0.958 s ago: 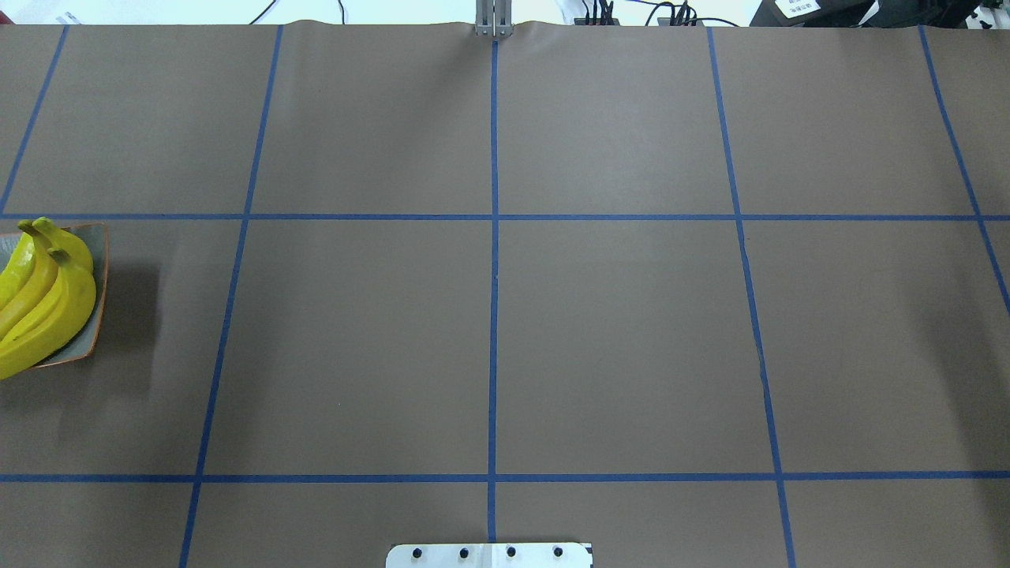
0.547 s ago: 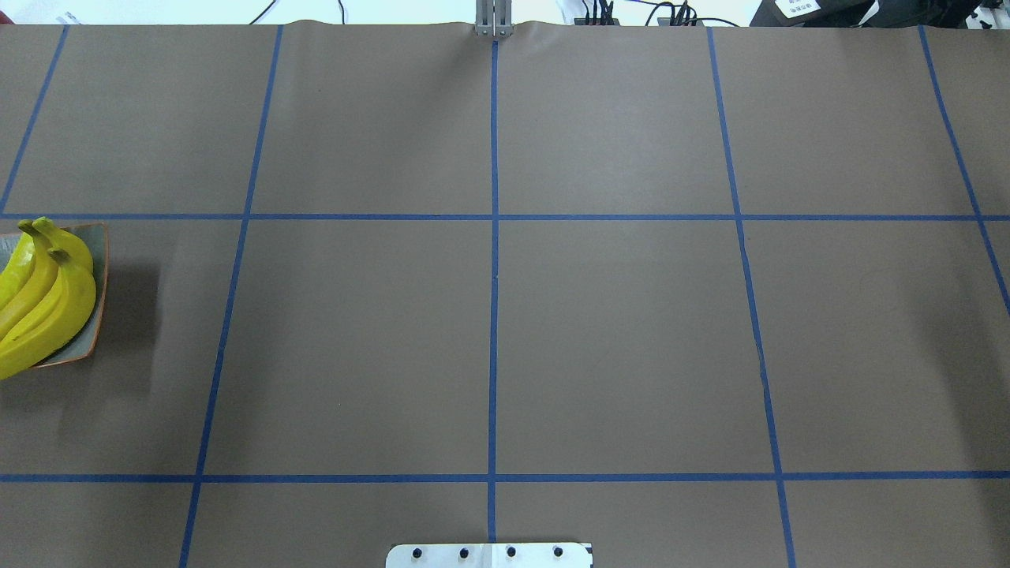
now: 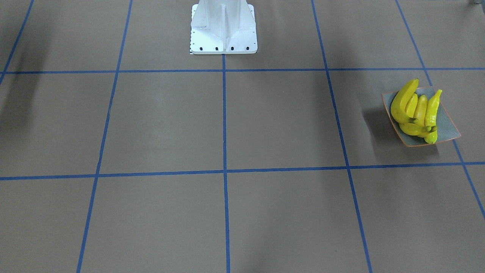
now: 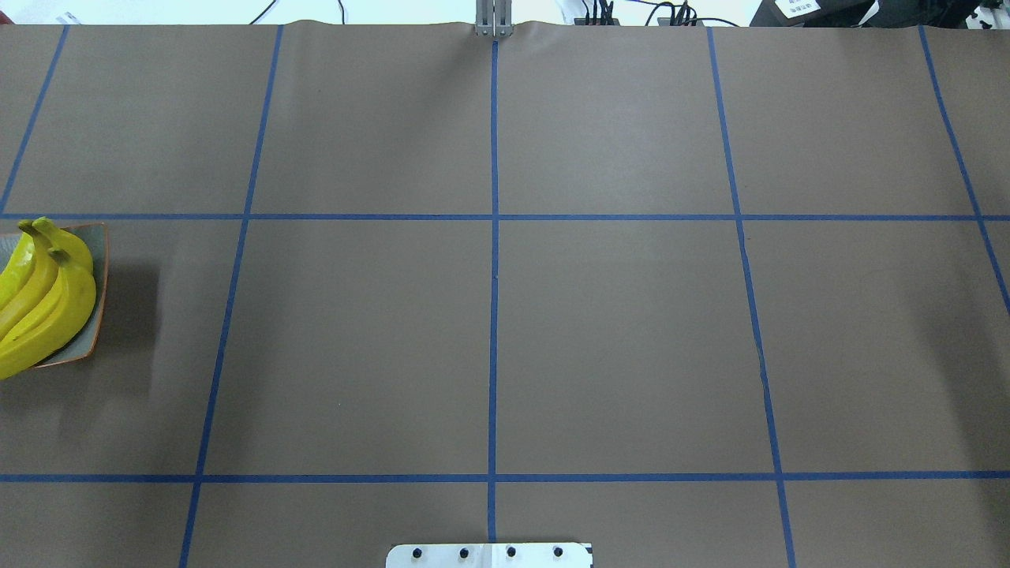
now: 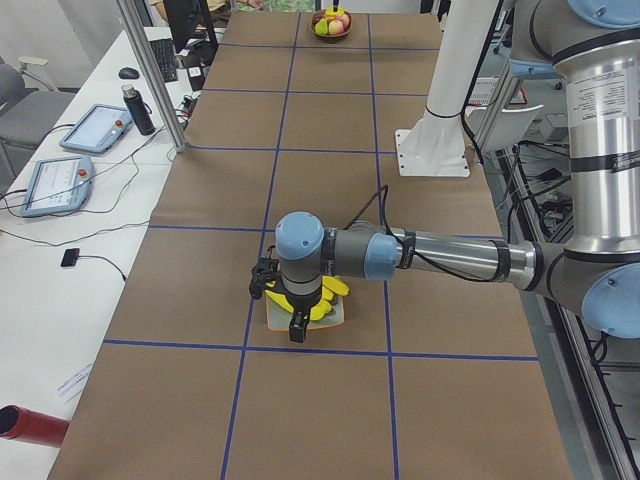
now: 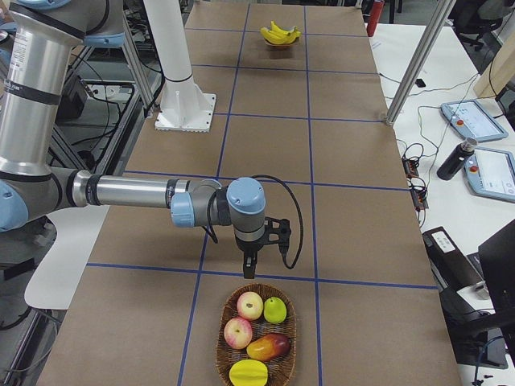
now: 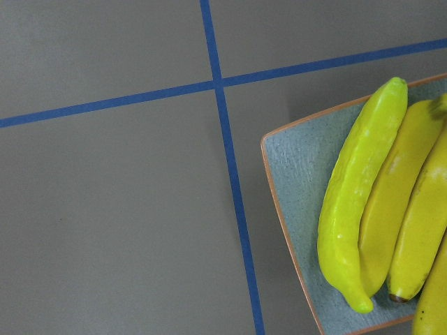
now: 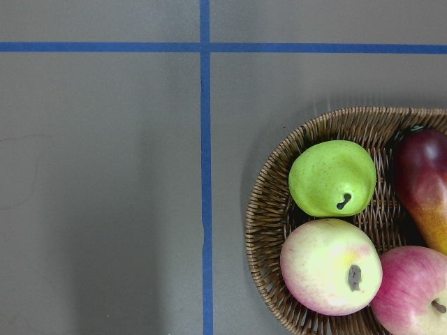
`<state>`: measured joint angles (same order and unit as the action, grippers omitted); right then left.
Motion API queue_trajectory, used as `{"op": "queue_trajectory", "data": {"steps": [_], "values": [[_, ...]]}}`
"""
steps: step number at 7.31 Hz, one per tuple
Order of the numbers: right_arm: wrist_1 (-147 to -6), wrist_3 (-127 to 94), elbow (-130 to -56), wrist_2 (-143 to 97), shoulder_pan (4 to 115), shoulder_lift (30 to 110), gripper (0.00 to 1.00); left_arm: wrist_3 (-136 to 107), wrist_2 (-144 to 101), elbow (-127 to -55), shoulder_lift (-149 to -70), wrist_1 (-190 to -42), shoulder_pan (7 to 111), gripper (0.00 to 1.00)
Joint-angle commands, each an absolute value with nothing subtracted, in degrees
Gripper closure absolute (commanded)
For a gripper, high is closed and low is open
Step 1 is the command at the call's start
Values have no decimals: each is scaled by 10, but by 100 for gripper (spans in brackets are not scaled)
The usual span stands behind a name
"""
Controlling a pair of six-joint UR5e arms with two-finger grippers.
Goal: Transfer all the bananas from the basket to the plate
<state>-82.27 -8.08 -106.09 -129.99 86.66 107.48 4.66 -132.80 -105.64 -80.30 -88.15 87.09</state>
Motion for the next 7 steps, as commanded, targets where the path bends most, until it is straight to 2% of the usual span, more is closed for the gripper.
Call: {"op": "queue_trajectory", "data": {"steps": [1,7], "values": [[-823,-81,-1061,-1300,867,1076,0,47,-1328,-1056,-801,-881,870,0],[-823,-82,-1061,-1300,867,1076,0,47,-1327,-1057,-792,-881,871,0]]}}
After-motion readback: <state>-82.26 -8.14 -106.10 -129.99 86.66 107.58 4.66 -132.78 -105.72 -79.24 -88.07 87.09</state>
